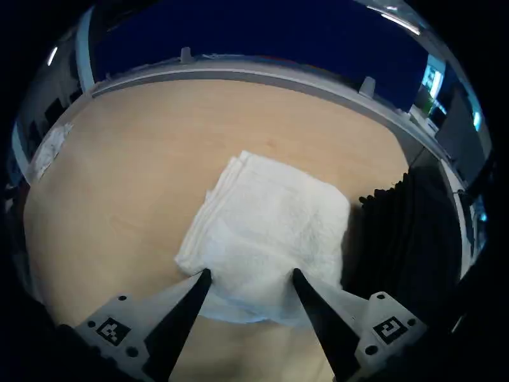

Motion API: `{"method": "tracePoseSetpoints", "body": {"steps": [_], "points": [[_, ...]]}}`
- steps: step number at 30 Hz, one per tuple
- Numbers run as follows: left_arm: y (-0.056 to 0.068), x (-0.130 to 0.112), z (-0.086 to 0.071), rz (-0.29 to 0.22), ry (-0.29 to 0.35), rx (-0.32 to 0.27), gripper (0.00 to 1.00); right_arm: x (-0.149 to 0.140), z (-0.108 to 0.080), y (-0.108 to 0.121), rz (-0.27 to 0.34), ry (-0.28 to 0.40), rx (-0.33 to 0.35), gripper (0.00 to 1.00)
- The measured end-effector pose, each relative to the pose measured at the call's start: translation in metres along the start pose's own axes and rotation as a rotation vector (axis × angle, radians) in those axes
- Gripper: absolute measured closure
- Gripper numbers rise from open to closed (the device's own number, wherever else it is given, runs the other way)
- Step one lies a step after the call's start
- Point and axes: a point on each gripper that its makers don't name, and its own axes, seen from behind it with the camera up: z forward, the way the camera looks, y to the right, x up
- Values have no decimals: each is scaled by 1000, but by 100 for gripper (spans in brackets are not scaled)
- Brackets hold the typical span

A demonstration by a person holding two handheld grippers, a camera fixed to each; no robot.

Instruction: Fold towel

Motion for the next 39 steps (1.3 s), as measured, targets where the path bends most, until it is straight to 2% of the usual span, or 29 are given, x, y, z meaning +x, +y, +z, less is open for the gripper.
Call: {"method": "tracePoseSetpoints", "body": {"steps": [6, 12, 15, 24, 33, 39], "points": [[-1, 1, 4, -5, -2, 2, 9, 29, -5, 4, -11, 64, -8, 0], [-2, -3, 4, -6, -11, 8, 9, 61, 6, 17, 15, 106, -21, 0], [-3, -6, 3, -4, -20, 13, 9, 69, 15, 23, 21, 105, -30, 0], [-4, -16, 0, -2, -32, 24, 9, 64, 45, 23, 1, 54, -30, 0], [-4, -19, -2, -6, -32, 25, 9, 59, 45, 21, -29, 49, -7, 0], [-5, -16, -3, 2, -29, 25, 9, 64, 42, 22, -38, 62, -20, 0]]}}
